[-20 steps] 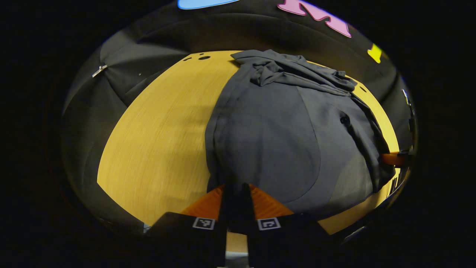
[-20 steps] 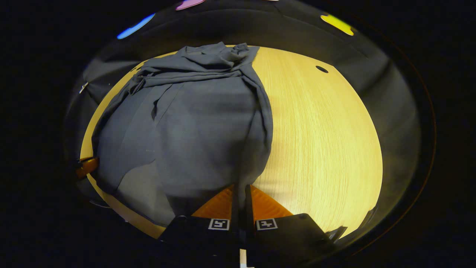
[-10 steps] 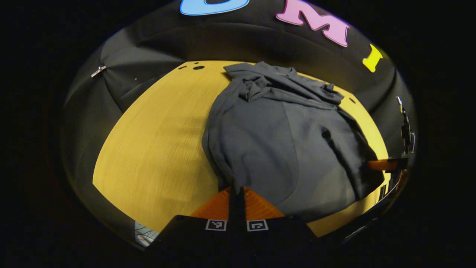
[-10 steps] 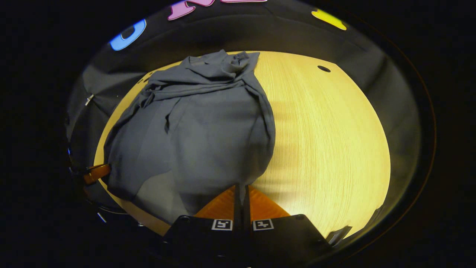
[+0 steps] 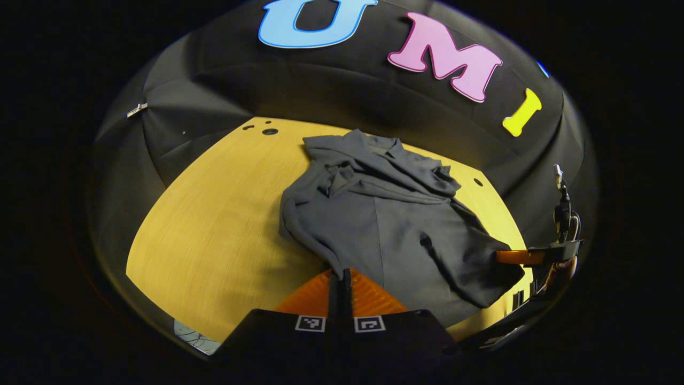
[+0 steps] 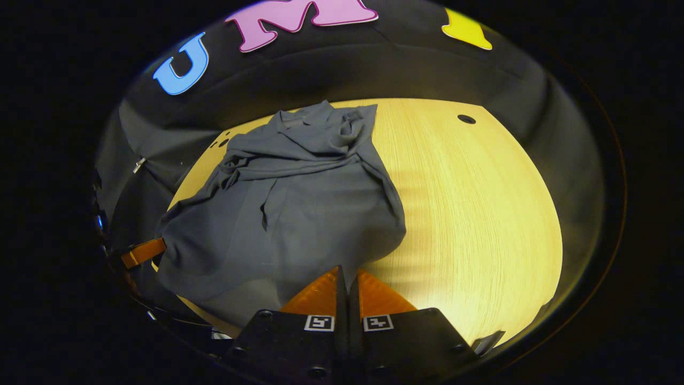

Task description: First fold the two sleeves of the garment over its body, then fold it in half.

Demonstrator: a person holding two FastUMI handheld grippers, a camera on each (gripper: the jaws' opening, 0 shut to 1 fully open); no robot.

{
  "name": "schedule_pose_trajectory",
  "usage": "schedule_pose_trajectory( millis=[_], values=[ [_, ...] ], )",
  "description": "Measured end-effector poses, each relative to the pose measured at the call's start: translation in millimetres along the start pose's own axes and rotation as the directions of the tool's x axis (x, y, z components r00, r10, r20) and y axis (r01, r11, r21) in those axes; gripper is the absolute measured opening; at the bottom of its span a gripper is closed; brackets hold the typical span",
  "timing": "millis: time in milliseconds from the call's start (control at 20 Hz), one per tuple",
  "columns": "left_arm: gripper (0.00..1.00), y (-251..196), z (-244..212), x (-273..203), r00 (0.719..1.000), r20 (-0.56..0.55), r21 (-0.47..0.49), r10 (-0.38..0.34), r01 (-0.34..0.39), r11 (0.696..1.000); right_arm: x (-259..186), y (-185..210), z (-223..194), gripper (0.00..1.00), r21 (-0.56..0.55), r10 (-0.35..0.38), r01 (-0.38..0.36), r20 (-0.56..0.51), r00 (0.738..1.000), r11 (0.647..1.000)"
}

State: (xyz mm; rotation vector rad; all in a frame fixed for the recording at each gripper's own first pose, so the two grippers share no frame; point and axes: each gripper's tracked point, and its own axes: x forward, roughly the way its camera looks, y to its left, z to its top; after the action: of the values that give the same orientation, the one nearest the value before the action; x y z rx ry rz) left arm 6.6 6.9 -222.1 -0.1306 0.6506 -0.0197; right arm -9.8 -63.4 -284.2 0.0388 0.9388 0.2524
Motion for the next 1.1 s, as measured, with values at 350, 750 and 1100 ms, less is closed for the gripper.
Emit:
schedule_pose_trajectory(
  millis=[350,750,1100],
  values=[
    [0.05,1,59,3,0.996,0.089,0.003,-0.018,0.018,1.0,1,7,59,0.05,0.009,0.031,-0.032,0.097,0.995,0.999],
    [0.05,-13,120,14,0.984,0.174,-0.038,-0.032,0.039,0.999,17,7,107,0.05,-0.014,0.045,-0.043,0.159,0.986,0.999],
    [0.05,-22,161,31,0.974,0.223,-0.021,-0.033,0.039,0.999,32,0,151,0.05,-0.006,0.046,-0.046,0.212,0.976,0.999]
  ],
)
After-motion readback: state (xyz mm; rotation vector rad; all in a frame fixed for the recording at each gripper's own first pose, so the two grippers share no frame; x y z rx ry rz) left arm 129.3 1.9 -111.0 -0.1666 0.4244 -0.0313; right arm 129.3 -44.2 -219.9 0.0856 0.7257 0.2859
